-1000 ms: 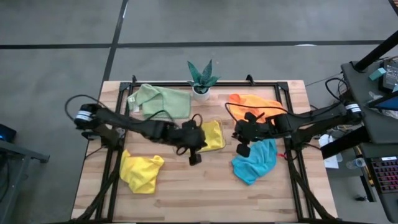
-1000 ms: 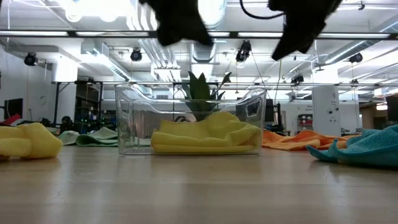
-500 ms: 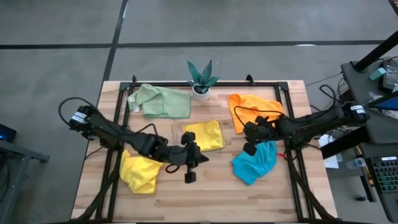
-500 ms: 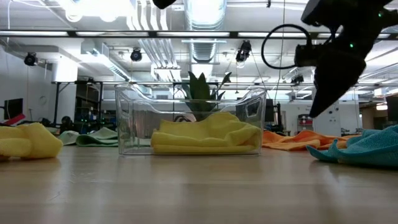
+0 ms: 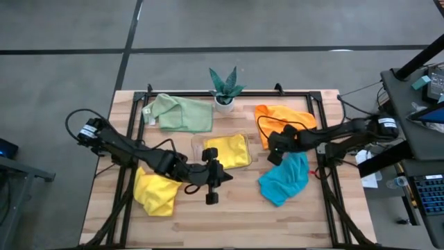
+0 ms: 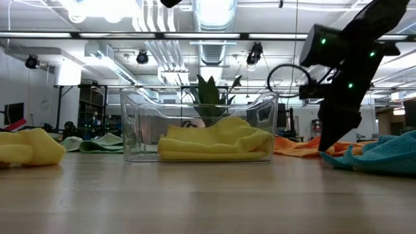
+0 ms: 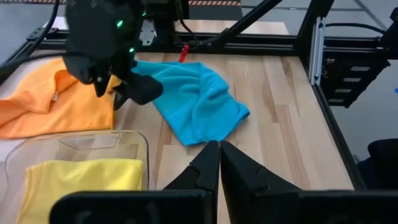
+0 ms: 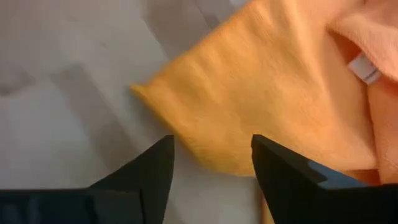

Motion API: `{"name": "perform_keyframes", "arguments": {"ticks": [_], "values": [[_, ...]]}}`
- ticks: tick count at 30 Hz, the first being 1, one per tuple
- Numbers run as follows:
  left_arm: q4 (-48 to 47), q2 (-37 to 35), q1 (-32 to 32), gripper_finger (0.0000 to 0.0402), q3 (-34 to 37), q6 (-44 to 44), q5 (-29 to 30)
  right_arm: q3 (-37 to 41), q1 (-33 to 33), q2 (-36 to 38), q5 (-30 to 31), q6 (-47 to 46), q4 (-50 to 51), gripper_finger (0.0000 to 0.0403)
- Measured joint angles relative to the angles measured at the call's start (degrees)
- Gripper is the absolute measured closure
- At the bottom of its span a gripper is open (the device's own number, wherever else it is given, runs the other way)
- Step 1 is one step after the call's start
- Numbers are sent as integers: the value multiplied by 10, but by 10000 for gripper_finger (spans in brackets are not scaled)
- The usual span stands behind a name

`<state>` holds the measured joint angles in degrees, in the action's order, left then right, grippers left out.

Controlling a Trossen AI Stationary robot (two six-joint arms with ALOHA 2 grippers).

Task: Fold microfiber towels
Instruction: Fold the orange microfiber towel

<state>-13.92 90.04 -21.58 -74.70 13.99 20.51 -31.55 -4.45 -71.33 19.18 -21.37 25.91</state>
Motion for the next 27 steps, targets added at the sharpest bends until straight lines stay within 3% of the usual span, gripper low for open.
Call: {"name": "perform_keyframes", "arguments": {"ticks": [8,11,16,18,27], "values": [[0,0,0,402,0,-13,0,-1,-36,-36,-28,42,-18,202],[0,0,0,402,0,-14,0,-2,-42,-43,-34,44,-29,244],[0,0,0,402,0,-14,2,-2,-45,-53,-42,52,-43,360],[0,0,0,402,0,-14,11,-2,-45,-48,-41,60,-45,383],[0,0,0,402,0,-12,12,-17,-12,91,-12,45,-34,394]]}}
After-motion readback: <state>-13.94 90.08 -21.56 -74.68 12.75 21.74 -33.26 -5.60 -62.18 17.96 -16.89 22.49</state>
